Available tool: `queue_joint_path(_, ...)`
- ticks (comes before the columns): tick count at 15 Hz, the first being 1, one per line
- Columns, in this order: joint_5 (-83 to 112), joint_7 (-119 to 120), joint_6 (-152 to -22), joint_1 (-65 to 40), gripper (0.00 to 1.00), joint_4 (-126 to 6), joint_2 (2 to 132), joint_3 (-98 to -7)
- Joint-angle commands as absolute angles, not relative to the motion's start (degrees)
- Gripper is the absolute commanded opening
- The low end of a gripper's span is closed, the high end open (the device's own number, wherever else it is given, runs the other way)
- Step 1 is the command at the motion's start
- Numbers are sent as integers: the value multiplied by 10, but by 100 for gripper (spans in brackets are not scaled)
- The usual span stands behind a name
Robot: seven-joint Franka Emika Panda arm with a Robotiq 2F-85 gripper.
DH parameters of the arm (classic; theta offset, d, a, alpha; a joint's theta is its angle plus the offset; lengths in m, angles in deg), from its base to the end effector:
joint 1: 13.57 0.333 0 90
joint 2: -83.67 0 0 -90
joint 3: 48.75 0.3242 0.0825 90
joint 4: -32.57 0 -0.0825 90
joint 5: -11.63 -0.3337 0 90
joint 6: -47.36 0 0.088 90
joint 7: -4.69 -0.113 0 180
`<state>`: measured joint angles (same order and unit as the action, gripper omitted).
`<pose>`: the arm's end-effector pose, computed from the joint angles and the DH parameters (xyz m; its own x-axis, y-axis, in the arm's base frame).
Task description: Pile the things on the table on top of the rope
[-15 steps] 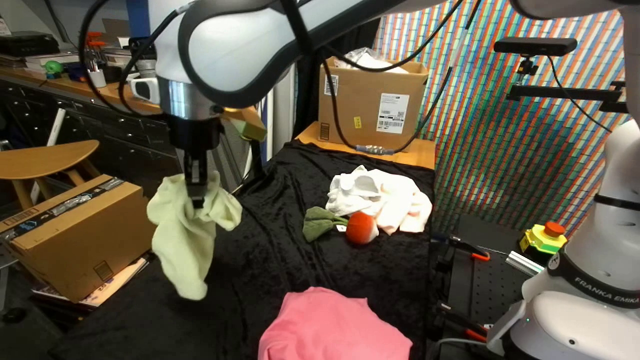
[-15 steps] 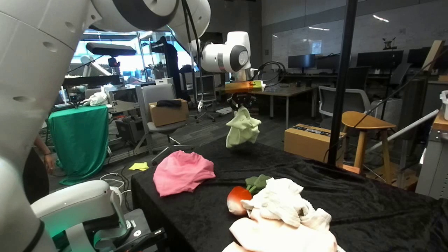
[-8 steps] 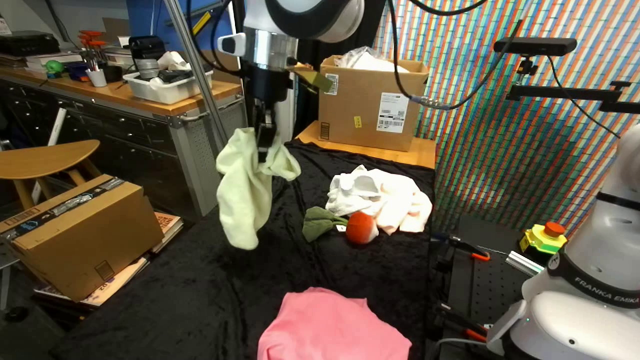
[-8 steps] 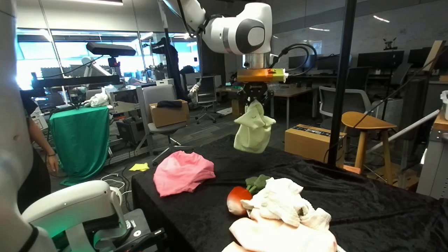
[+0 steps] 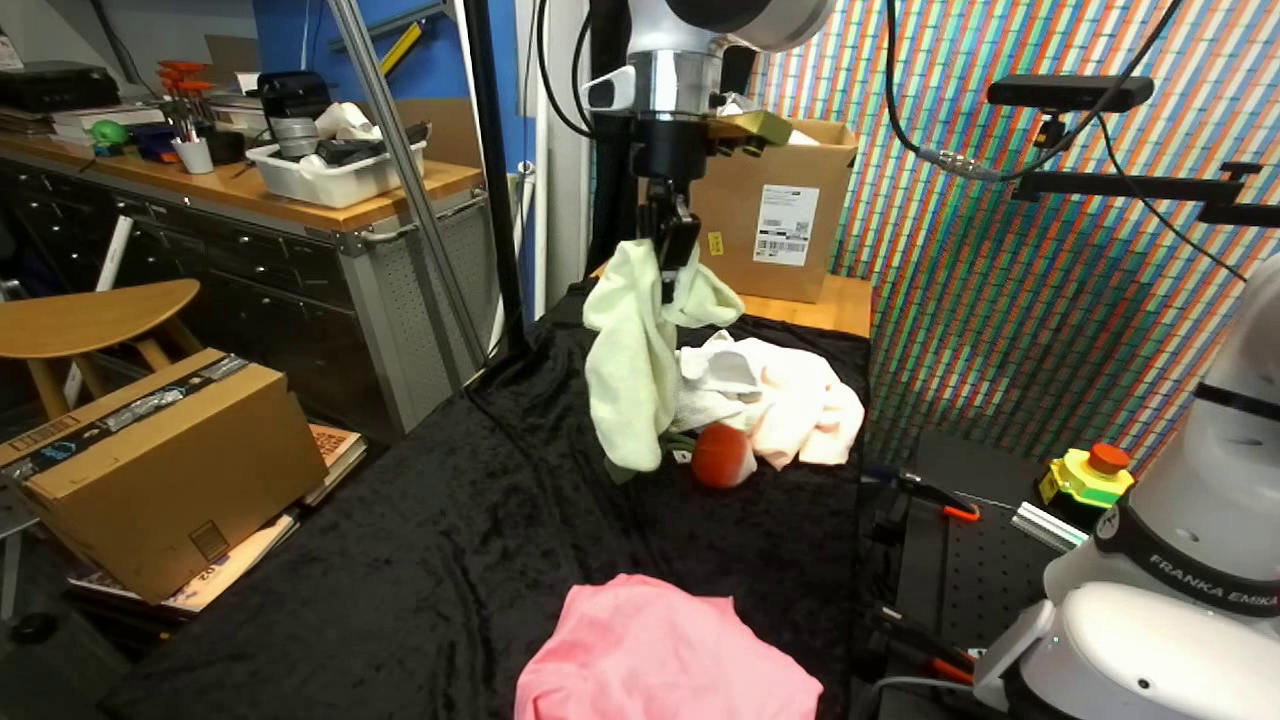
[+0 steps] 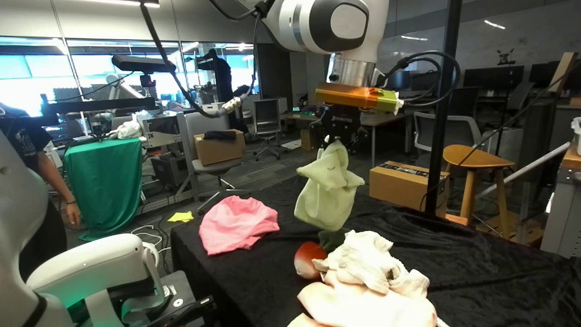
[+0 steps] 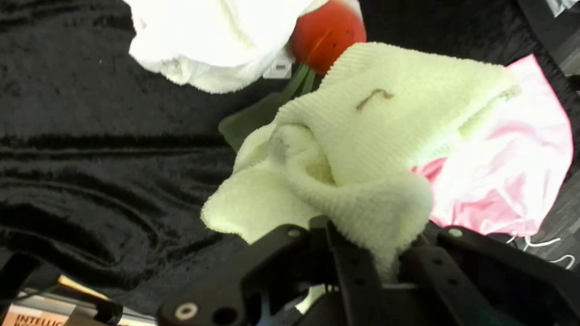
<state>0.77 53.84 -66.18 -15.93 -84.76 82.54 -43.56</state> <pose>0.4989 0.0374 0.4500 0.6822 0.7281 0.0664 0.7260 -0.6639 -0.1792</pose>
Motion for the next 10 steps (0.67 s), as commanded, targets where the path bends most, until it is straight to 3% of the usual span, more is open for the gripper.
queue_joint_path(1, 20, 537, -621, -156, 9, -880, 856, -466)
queue_joint_path(8, 105, 408, -702, -156, 10, -911, 831, -490)
queue_joint_path(9, 113, 392, -712, -156, 36, -913, 826, -491)
queue_joint_path(10, 118, 379, -714, -157, 37, -913, 825, -492)
